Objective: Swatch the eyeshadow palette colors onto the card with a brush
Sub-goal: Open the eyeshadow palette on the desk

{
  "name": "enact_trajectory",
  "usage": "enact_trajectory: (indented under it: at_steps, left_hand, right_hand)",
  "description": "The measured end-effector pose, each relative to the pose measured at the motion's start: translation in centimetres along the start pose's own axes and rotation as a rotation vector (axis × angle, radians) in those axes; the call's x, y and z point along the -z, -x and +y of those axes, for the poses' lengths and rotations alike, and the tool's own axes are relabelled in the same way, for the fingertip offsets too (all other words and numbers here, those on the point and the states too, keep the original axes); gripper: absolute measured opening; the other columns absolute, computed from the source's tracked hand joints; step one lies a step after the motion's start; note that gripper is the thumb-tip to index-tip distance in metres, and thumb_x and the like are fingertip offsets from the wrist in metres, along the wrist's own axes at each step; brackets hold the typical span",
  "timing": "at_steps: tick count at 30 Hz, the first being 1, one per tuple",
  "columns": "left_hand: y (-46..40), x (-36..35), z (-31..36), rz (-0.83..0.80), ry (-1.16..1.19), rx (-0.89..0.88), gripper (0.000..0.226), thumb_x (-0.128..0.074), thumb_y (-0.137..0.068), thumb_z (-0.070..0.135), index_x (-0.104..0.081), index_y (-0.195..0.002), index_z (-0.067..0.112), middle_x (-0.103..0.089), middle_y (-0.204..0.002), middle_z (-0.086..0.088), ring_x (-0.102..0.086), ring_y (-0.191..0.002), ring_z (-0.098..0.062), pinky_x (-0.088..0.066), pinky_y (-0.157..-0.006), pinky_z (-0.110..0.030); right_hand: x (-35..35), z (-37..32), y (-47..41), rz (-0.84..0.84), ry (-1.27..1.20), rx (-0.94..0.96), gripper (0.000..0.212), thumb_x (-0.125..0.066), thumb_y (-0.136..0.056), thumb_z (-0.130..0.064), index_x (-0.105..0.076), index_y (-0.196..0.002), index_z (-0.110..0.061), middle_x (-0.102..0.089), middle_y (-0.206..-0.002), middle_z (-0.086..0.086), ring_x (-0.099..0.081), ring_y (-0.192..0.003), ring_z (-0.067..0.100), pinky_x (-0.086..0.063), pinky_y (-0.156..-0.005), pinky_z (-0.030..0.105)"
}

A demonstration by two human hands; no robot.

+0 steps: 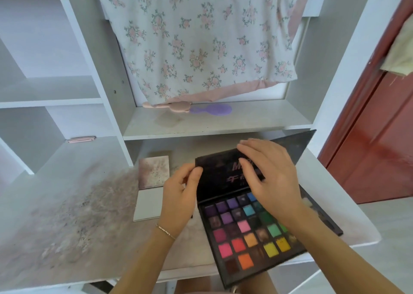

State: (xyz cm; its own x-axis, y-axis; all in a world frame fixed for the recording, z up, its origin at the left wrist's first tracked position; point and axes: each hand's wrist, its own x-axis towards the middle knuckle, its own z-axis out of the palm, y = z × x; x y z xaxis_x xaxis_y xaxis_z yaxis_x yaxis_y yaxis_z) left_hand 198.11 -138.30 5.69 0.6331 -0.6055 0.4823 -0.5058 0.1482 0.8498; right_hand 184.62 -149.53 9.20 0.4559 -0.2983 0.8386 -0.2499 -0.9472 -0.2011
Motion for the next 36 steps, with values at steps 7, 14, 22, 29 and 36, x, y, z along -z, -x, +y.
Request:
enact_trajectory:
  at_steps: [7,14,22,29,36]
  left_hand:
    - [-3.5,-0.2,-1.8,0.027,0.038,0.405,0.023,-0.046,-0.096,0.024,-0.065,-0.084,0.016,-0.068,-0.09,-0.01,-0.061,-0.084,-0.017,-0.054,-0.079,-0.035]
    - [-5.4,0.2,-2.5,-0.104,-0.051,0.437,0.036,-0.044,-0.097,0.021,-0.058,-0.091,-0.012,-0.062,-0.087,-0.027,-0.058,-0.074,-0.023,-0.058,-0.069,-0.033]
    - [-4.9,-0.4,-2.7,-0.249,-0.067,0.452,0.026,-0.044,-0.097,0.019,-0.061,-0.085,0.004,-0.067,-0.079,-0.001,-0.066,-0.066,-0.009,-0.051,-0.056,-0.015]
    - [-7.1,-2.3,-4.4,-0.315,-0.174,0.606,0.027,-0.047,-0.097,0.019,-0.06,-0.083,-0.001,-0.065,-0.086,-0.017,-0.062,-0.067,-0.022,-0.057,-0.073,-0.036]
    - [-4.5,-2.0,-3.0,-0.245,-0.609,0.126,0.044,-0.048,-0.094,0.028,-0.045,-0.135,0.011,-0.043,-0.137,-0.01,-0.044,-0.123,-0.023,-0.031,-0.101,-0.027]
  right_hand:
    - [-1.2,1.9,2.3,-0.421,0.052,-0.195,0.042,-0.052,-0.089,-0.013,-0.048,-0.131,-0.011,-0.045,-0.139,0.01,-0.036,-0.132,0.024,-0.022,-0.111,0.038]
    - [-2.1,3.8,4.3,-0.711,0.058,-0.236,0.044,-0.04,-0.095,-0.03,-0.037,-0.138,-0.024,-0.019,-0.153,-0.004,-0.014,-0.14,0.011,-0.014,-0.111,0.023]
    - [-1.4,3.9,5.1,-0.577,0.072,-0.262,0.039,-0.054,-0.089,-0.019,-0.052,-0.128,-0.013,-0.044,-0.137,0.01,-0.038,-0.128,0.023,-0.032,-0.098,0.027]
    - [-1.4,4.7,5.6,-0.726,0.122,-0.3,0.045,-0.039,-0.095,-0.032,-0.035,-0.139,-0.022,-0.031,-0.147,0.0,-0.021,-0.136,0.013,-0.017,-0.108,0.021]
    - [-0.8,5.0,6.4,-0.865,0.112,-0.396,0.05,-0.029,-0.095,-0.044,-0.022,-0.143,-0.03,-0.014,-0.154,-0.007,-0.004,-0.141,0.01,-0.002,-0.107,0.022]
